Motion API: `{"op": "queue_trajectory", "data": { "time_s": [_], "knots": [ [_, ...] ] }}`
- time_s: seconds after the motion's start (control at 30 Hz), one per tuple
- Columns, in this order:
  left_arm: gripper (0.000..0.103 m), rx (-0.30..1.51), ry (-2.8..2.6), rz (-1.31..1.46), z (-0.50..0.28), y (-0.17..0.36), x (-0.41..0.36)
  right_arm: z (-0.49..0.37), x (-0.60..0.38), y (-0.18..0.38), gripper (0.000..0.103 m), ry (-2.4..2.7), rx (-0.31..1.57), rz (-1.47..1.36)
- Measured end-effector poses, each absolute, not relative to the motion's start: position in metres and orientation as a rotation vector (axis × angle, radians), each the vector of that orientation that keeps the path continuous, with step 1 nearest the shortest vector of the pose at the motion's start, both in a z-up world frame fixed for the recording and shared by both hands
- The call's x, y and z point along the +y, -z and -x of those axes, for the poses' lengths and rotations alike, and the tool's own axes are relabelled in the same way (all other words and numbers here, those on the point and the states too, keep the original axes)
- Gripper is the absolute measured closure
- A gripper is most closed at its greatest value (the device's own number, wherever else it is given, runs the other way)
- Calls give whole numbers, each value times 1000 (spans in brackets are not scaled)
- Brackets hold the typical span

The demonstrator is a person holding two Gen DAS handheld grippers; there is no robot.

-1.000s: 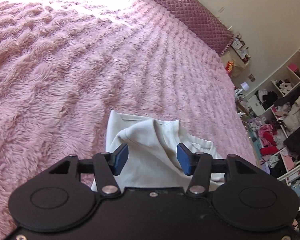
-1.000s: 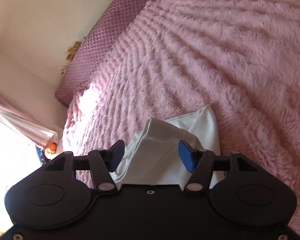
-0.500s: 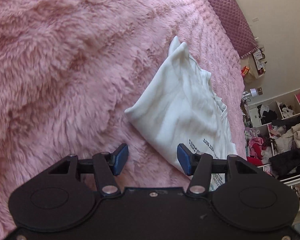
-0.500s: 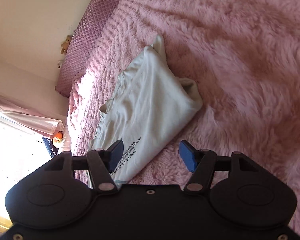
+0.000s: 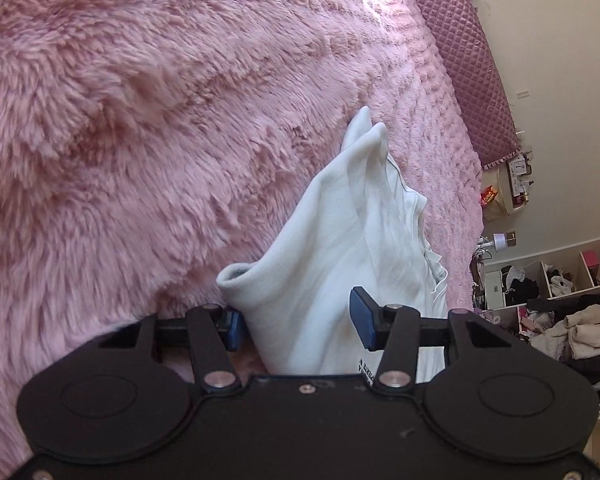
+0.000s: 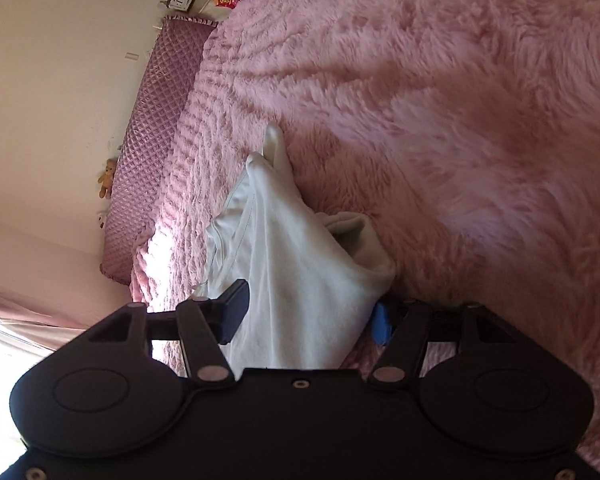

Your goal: Fold small clothes

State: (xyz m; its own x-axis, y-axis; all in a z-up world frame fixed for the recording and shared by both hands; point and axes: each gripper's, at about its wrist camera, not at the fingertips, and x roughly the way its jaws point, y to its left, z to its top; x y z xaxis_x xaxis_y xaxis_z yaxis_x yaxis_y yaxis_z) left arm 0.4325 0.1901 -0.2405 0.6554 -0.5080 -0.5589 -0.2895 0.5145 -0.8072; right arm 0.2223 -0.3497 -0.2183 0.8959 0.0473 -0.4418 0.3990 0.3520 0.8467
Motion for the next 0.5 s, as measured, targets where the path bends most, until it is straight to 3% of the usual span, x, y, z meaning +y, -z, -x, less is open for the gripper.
{"op": "queue_trajectory", "data": {
  "time_s": [0.03, 0.07, 0.1, 0.17, 0.5],
  "knots": [
    [66, 888, 142, 1061, -431, 241, 190, -228, -351, 218, 46, 246, 434, -1207],
    [85, 896, 120, 1058, -434, 240, 189, -231, -351, 219, 54, 252, 437, -1210],
    [89, 910, 101, 1055, -437, 240, 189, -233, -352, 219, 62, 261, 444, -1210],
    [90, 910, 90, 1073, -437, 239, 190, -237, -352, 218, 90, 286, 464, -1206],
    [96, 803, 213, 941, -404, 164, 187, -211, -340, 159, 97, 189, 456, -1096]
  ]
}}
